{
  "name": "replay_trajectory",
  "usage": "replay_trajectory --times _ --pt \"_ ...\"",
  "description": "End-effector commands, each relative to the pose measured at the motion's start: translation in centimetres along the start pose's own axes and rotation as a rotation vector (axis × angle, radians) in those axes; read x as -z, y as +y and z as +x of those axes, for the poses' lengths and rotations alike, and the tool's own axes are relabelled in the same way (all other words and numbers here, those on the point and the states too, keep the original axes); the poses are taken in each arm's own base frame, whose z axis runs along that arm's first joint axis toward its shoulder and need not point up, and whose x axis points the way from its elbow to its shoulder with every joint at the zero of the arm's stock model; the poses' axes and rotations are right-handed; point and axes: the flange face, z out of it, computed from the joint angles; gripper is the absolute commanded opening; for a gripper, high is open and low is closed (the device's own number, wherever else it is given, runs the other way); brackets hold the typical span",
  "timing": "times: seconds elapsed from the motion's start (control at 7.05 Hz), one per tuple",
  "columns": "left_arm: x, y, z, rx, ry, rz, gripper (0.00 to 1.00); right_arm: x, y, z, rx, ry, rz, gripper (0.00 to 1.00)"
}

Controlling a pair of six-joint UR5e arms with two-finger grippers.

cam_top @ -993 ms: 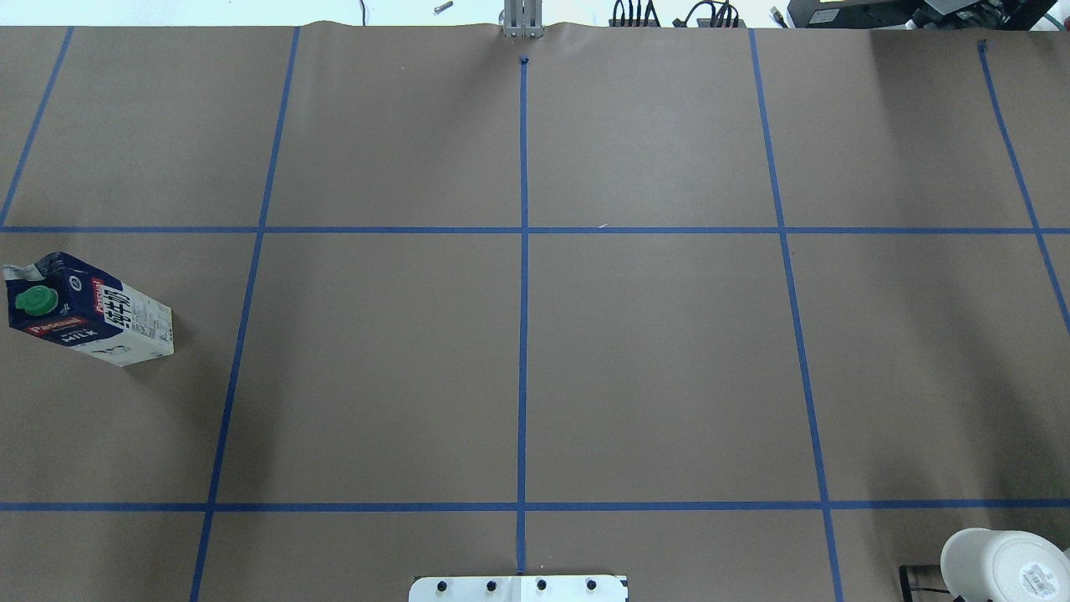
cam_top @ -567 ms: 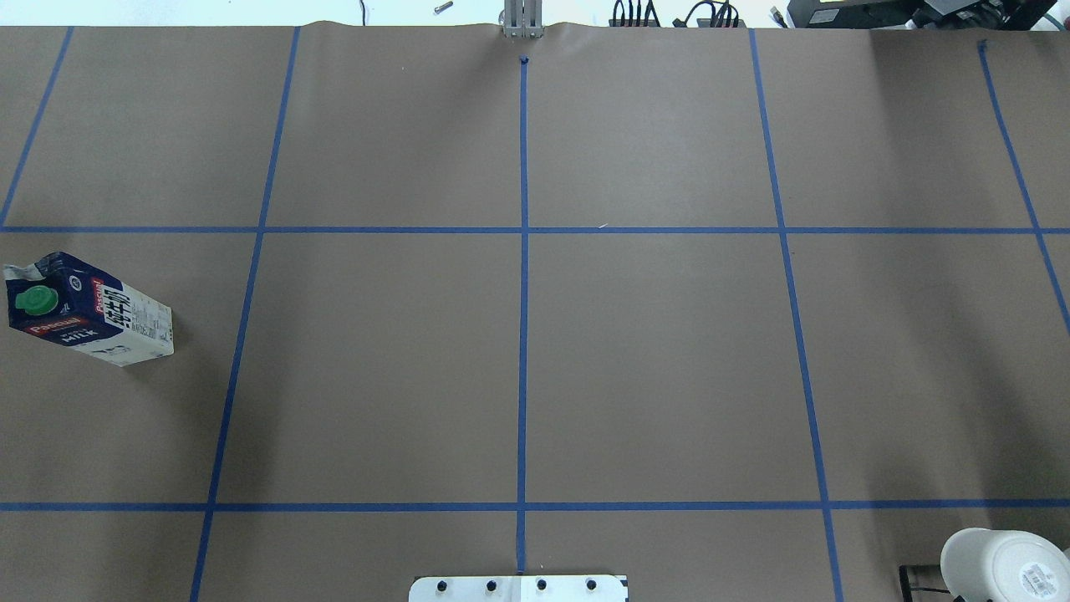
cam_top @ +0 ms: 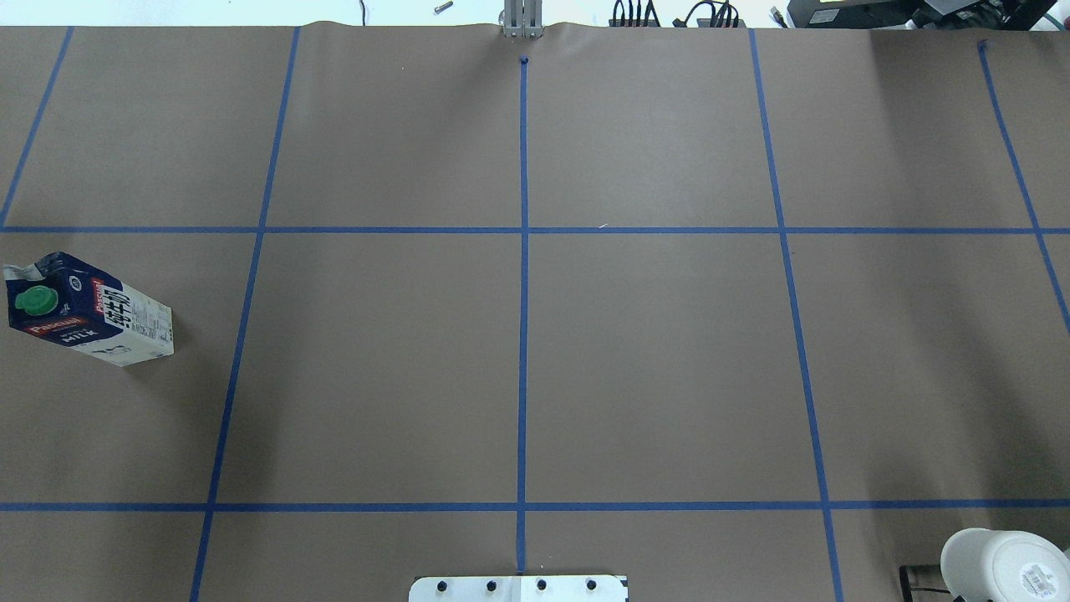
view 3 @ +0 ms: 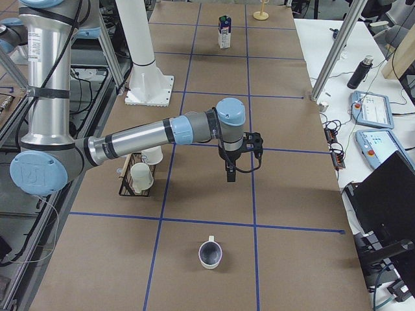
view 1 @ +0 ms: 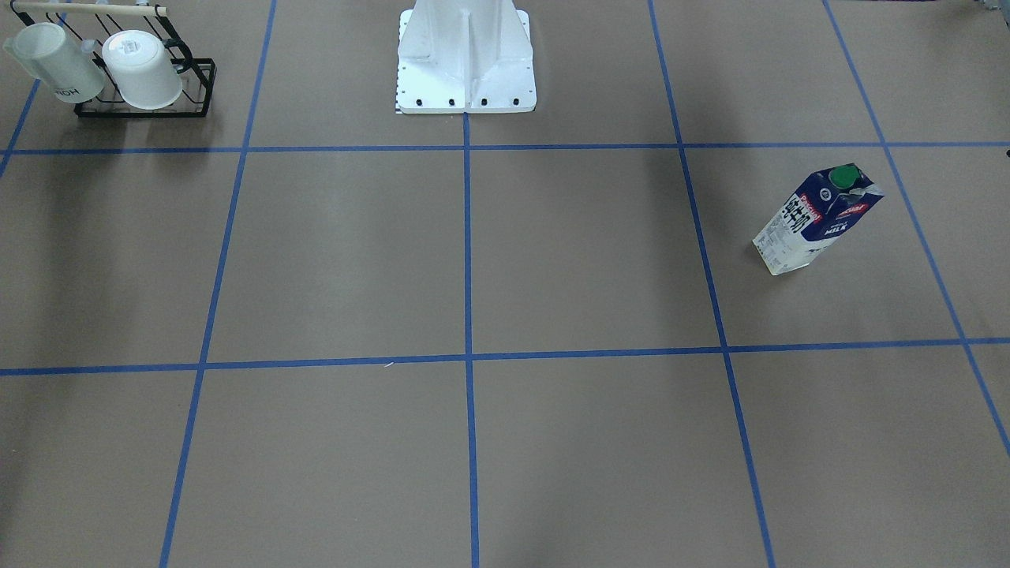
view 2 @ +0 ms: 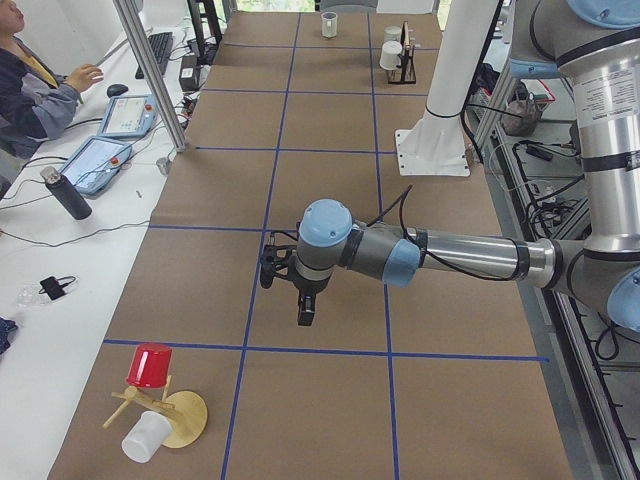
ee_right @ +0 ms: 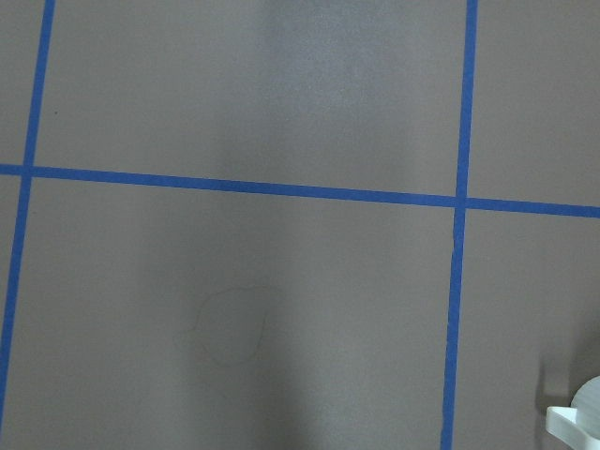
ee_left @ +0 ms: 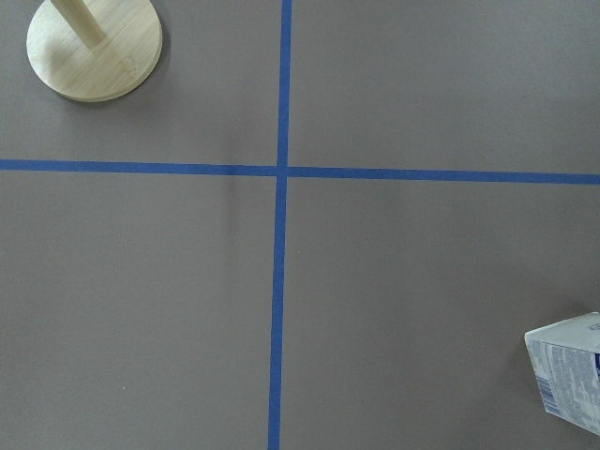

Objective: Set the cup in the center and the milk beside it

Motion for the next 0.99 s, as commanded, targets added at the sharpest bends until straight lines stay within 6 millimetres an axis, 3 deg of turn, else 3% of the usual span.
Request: replay_trajectory --times 0.0,0.28,0.57,0.71,0.85 --pt "-0.9 -0.5 0.8 0.004 -0.001 -0.018 0.99 -0.9 1.2 3.9 0.019 0.008 -0.027 1.00" --pt "-1.1 -0.6 0.5 0.004 -0.029 -0.012 0.98 -3.3 1.6 10.1 0.047 0.017 -0.071 1.00" --pt "-1.2 -0.9 0.5 0.030 -0.030 -0.012 0.98 -6.9 -0.5 18.7 0.049 -0.011 -0.130 1.00" --pt "-1.2 -1.4 0.7 0.032 -0.034 -0.006 0.98 -7.0 -0.3 20.4 0.018 -0.001 -0.136 1.00" --pt "-1.2 -1.5 0.8 0.031 -0.034 -0.005 0.98 -9.1 1.5 22.7 -0.030 -0.013 -0.178 1.00"
